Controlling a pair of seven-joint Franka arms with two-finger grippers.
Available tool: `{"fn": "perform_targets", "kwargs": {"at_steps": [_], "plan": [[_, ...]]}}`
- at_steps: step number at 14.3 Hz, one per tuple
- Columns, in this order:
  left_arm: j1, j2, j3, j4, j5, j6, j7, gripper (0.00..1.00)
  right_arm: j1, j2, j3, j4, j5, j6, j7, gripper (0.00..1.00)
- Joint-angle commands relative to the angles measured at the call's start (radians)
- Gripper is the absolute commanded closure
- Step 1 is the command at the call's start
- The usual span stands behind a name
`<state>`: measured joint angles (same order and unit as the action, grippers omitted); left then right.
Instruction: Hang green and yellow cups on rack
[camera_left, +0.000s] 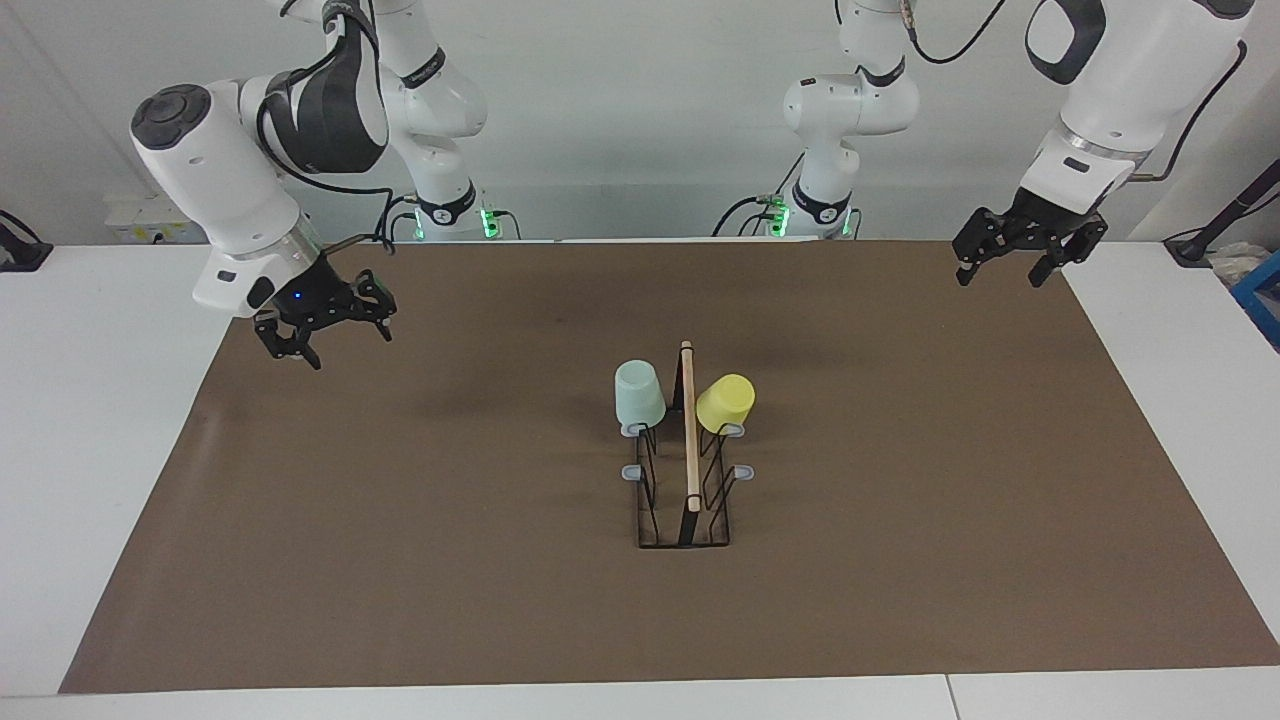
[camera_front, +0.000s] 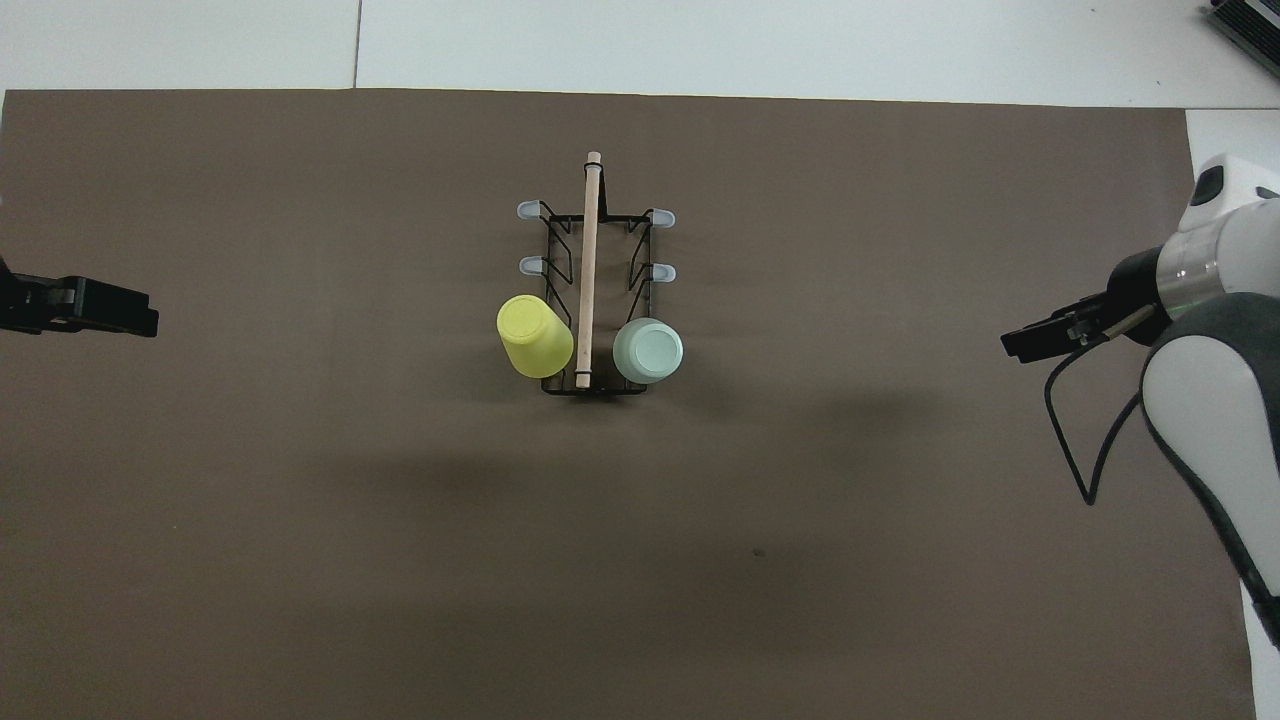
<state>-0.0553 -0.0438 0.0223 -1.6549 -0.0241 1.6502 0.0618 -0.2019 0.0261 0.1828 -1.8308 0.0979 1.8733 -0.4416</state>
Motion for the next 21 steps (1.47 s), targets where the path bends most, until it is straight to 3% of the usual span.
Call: {"fn": "perform_targets", "kwargs": {"at_steps": [1, 21], "plan": [[0.008, -0.005, -0.007, -0.002, -0.013, -0.003, 0.018, 0.00, -0.004, 0.012, 0.007, 0.038, -0.004, -0.037, 0.023, 0.00], [-0.004, -0.005, -0.012, -0.008, -0.013, 0.010, 0.020, 0.00, 0.108, 0.011, -0.071, 0.071, -0.004, -0.071, 0.103, 0.00]]}}
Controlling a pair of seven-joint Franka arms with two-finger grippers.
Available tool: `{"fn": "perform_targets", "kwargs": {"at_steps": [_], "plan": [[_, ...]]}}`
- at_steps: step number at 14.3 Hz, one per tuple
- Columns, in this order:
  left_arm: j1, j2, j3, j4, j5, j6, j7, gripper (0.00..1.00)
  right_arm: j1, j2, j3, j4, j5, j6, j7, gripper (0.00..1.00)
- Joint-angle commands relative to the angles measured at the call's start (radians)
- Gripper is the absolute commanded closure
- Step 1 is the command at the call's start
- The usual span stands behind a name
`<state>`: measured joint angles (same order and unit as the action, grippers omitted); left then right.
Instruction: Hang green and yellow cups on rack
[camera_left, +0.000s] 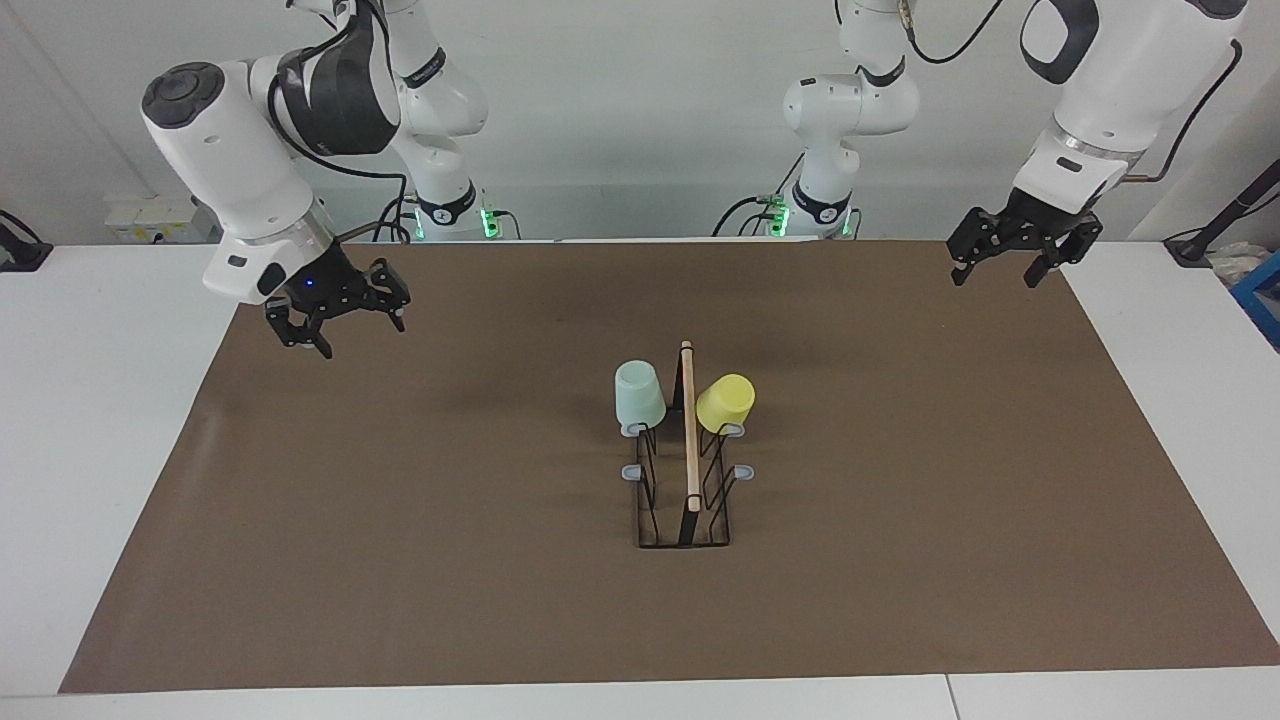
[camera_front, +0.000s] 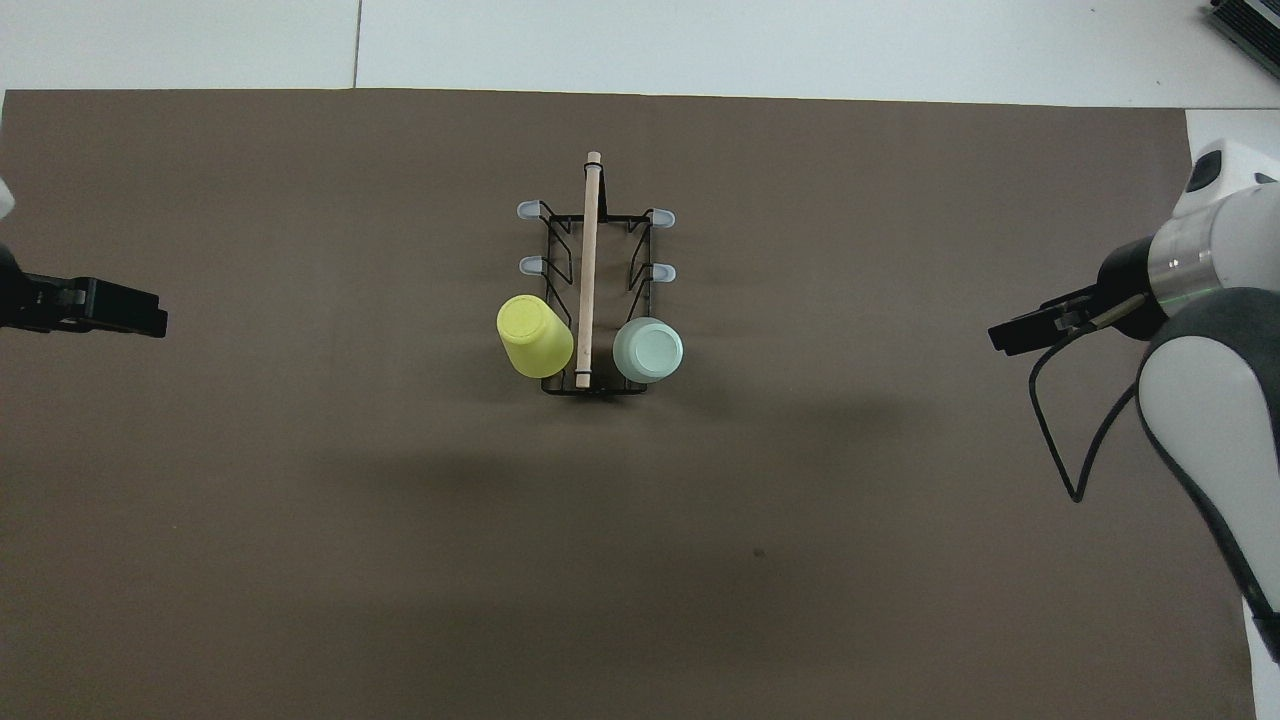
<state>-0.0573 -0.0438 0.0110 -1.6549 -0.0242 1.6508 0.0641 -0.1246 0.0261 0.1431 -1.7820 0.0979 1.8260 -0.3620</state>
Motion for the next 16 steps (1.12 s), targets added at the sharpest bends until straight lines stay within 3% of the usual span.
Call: {"fn": "perform_targets", "kwargs": {"at_steps": [1, 4, 11, 16], "plan": [[-0.003, -0.005, 0.000, -0.008, -0.014, 0.009, 0.019, 0.00, 0.058, 0.011, -0.058, 0.023, -0.004, -0.024, 0.031, 0.00], [-0.003, -0.005, 0.000, -0.006, -0.014, 0.009, 0.017, 0.00, 0.132, 0.009, -0.131, 0.023, -0.004, -0.025, 0.069, 0.00], [-0.003, -0.002, -0.002, 0.013, -0.011, -0.011, 0.016, 0.00, 0.140, 0.006, -0.138, 0.030, -0.010, -0.039, 0.103, 0.00], [-0.003, 0.012, -0.002, 0.079, 0.000, -0.089, 0.014, 0.00, 0.143, 0.009, -0.140, 0.056, -0.027, -0.059, 0.120, 0.00]]}}
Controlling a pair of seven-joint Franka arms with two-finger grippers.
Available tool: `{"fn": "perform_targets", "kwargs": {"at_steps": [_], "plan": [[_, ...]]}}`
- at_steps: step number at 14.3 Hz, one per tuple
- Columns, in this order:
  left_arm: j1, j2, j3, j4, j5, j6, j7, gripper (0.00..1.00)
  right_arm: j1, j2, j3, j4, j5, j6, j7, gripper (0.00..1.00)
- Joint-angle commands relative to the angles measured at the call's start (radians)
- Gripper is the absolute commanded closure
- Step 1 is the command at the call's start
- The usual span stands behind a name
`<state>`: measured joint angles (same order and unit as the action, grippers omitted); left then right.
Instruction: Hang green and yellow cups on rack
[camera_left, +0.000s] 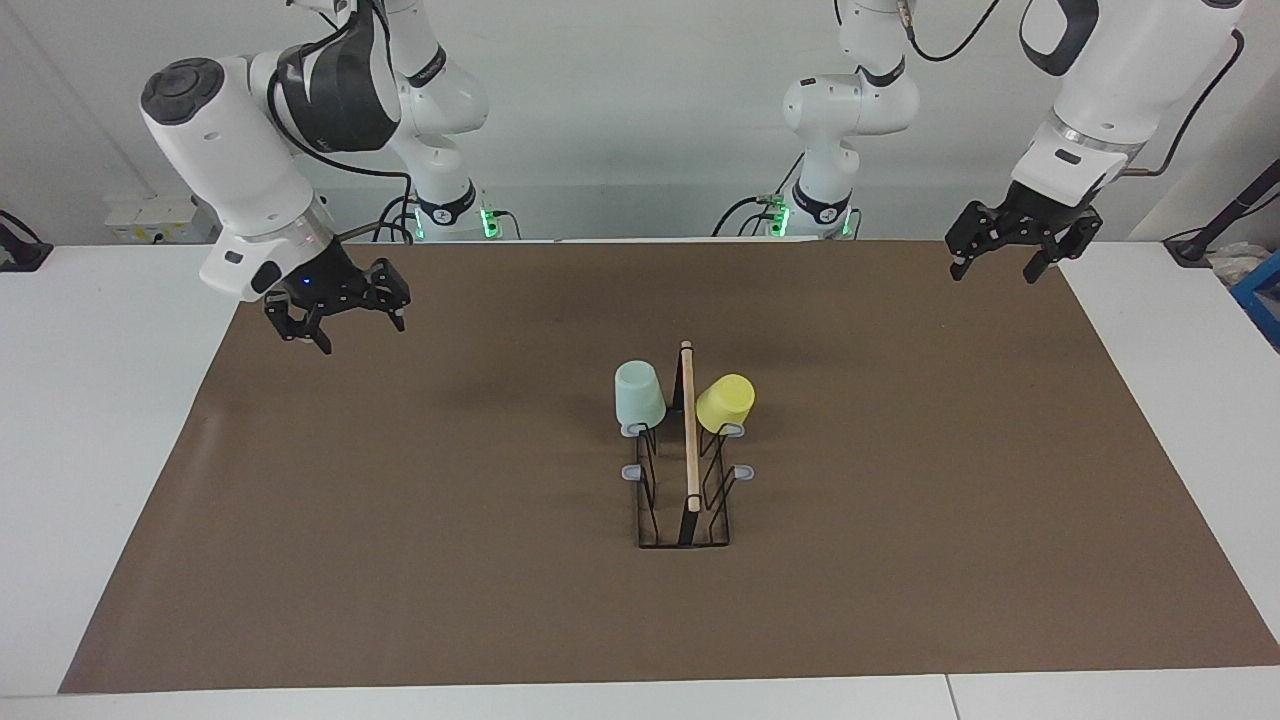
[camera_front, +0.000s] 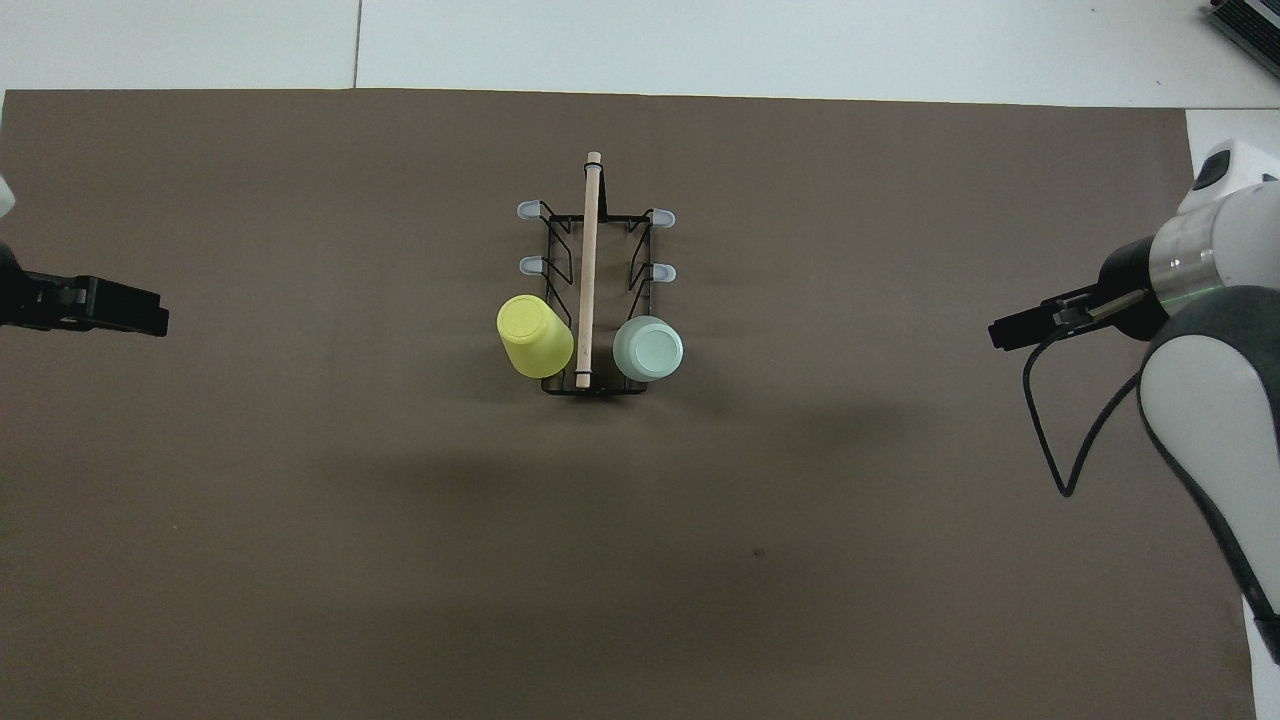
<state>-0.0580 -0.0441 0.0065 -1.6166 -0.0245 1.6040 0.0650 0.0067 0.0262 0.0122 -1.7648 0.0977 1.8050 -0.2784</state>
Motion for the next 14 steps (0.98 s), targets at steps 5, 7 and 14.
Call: {"fn": "perform_targets", "kwargs": {"at_steps": [5, 7, 14], "plan": [[-0.002, 0.010, 0.003, 0.037, -0.002, -0.036, 0.032, 0.00, 0.016, 0.008, -0.009, 0.062, -0.056, -0.067, 0.038, 0.00], [-0.002, 0.007, 0.003, 0.029, -0.003, -0.035, 0.032, 0.00, 0.016, 0.001, -0.011, 0.062, -0.058, -0.072, 0.038, 0.00], [0.006, -0.005, 0.004, 0.000, -0.005, -0.032, 0.024, 0.00, 0.021, -0.003, -0.015, 0.064, -0.065, -0.084, 0.038, 0.00]]}}
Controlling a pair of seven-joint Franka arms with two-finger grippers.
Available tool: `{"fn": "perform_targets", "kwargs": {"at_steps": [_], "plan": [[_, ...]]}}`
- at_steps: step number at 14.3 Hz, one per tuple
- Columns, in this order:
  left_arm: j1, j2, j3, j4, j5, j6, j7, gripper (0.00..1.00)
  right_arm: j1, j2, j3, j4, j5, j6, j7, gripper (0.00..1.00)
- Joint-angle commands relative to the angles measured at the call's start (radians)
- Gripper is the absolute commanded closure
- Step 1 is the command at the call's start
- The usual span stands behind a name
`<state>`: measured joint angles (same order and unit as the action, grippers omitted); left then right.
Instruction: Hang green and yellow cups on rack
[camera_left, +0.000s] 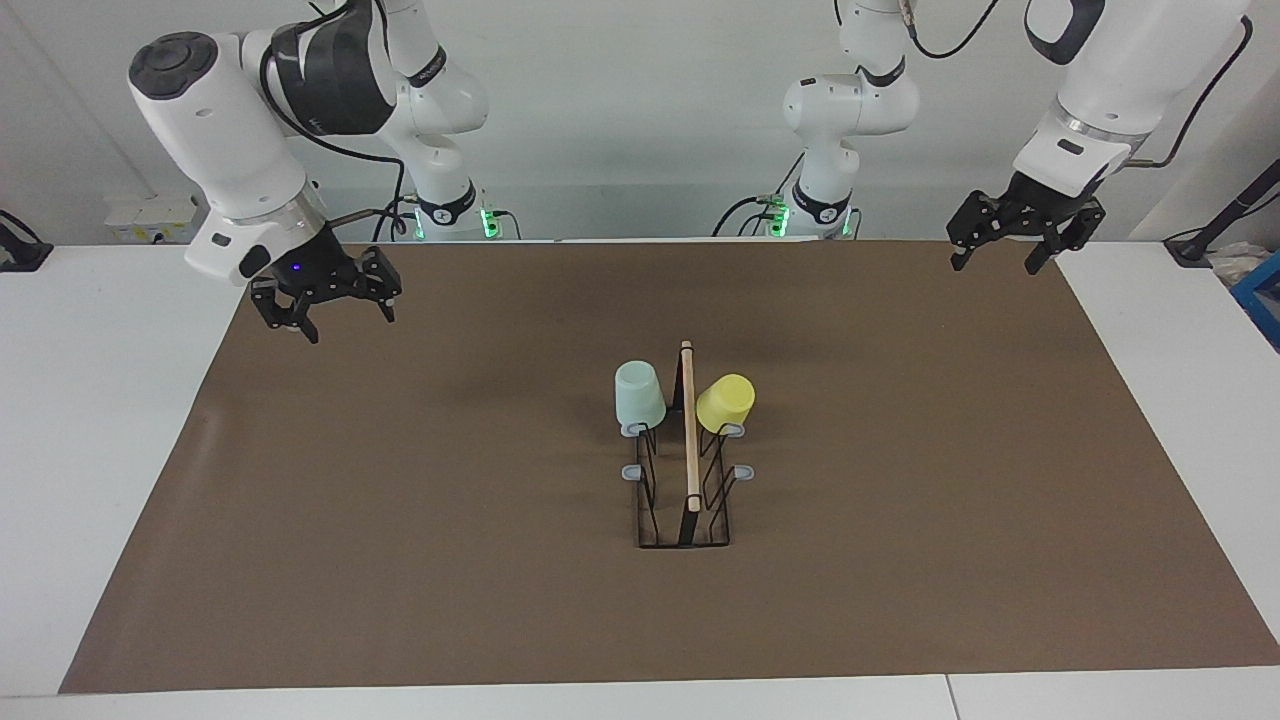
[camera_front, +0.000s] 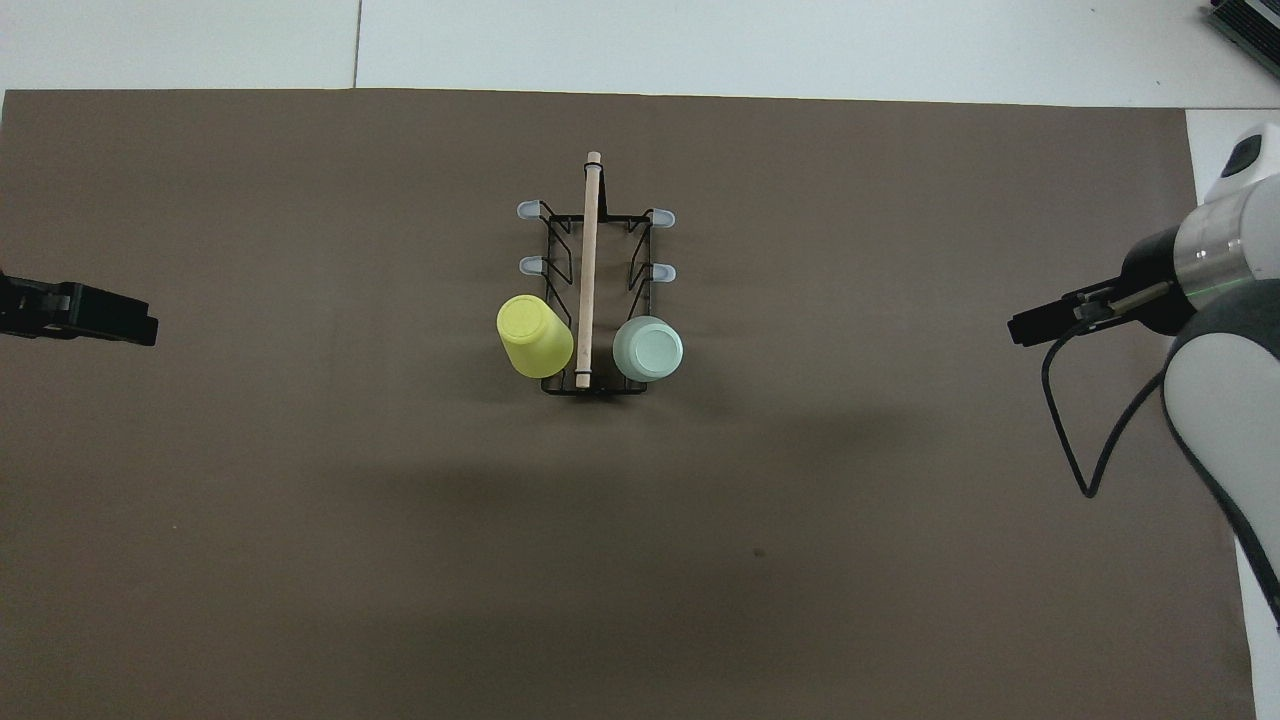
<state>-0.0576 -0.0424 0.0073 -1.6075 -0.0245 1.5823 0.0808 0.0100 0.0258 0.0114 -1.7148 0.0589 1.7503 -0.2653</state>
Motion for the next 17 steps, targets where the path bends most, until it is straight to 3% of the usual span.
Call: {"fn": "perform_targets", "kwargs": {"at_steps": [1, 6, 12, 17], "plan": [[0.007, -0.007, 0.003, -0.009, -0.005, -0.010, 0.008, 0.00, 0.028, 0.002, -0.018, 0.035, -0.033, -0.060, 0.024, 0.00], [0.012, -0.007, 0.005, -0.009, -0.005, -0.011, 0.008, 0.00, 0.079, 0.002, -0.016, 0.109, -0.040, -0.205, 0.197, 0.00], [0.005, -0.007, 0.003, -0.009, -0.005, -0.011, 0.008, 0.00, 0.090, -0.003, -0.018, 0.115, -0.007, -0.245, 0.352, 0.00], [-0.001, -0.007, 0.003, -0.009, -0.005, -0.002, 0.008, 0.00, 0.090, -0.004, -0.018, 0.113, -0.020, -0.197, 0.353, 0.00]]}}
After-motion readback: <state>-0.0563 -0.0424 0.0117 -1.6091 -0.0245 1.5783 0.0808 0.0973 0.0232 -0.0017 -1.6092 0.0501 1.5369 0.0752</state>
